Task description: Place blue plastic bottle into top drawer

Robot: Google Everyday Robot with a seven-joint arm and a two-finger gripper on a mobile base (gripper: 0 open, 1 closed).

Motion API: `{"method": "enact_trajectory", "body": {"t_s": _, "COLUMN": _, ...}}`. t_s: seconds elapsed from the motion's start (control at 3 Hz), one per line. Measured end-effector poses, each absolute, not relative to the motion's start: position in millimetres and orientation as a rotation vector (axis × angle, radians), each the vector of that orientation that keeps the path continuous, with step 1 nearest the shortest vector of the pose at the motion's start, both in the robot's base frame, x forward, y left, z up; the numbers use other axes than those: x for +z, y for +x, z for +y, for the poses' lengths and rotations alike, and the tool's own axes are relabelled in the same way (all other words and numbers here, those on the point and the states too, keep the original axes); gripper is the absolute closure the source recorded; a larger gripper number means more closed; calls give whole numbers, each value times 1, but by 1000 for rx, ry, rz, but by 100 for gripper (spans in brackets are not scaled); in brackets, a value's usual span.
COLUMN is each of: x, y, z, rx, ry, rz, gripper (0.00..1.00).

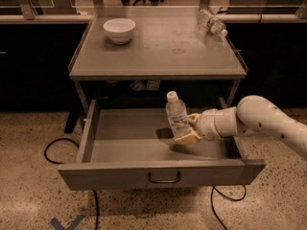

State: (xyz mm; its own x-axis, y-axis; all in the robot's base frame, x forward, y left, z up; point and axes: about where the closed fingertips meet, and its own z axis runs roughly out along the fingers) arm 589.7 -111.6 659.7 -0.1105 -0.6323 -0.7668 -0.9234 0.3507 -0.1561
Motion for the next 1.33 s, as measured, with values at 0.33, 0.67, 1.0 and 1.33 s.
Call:
{"method": "enact_trajectory", "body": {"t_s": 0.33, "x": 626, "y": 597, "z": -104, "rx": 503, "ry": -1421, "rz": 1884, "gripper": 100}}
{"method": "enact_trajectory", "body": {"t_s": 0.67, "x": 626, "y": 597, "z": -104, "rx": 503, "ry": -1421, "rz": 1884, "gripper": 100}}
{"method": "enact_trajectory", "body": {"t_s": 1.0, "x": 600, "y": 597, "z": -99, "rx": 531, "ry": -1448, "rz": 1942, "gripper": 100}}
{"method": "enact_trajectory", "body": {"t_s": 1.33, "x": 600, "y": 597, "z": -99, "rx": 531, "ry": -1448, "rz": 1942, "gripper": 100}}
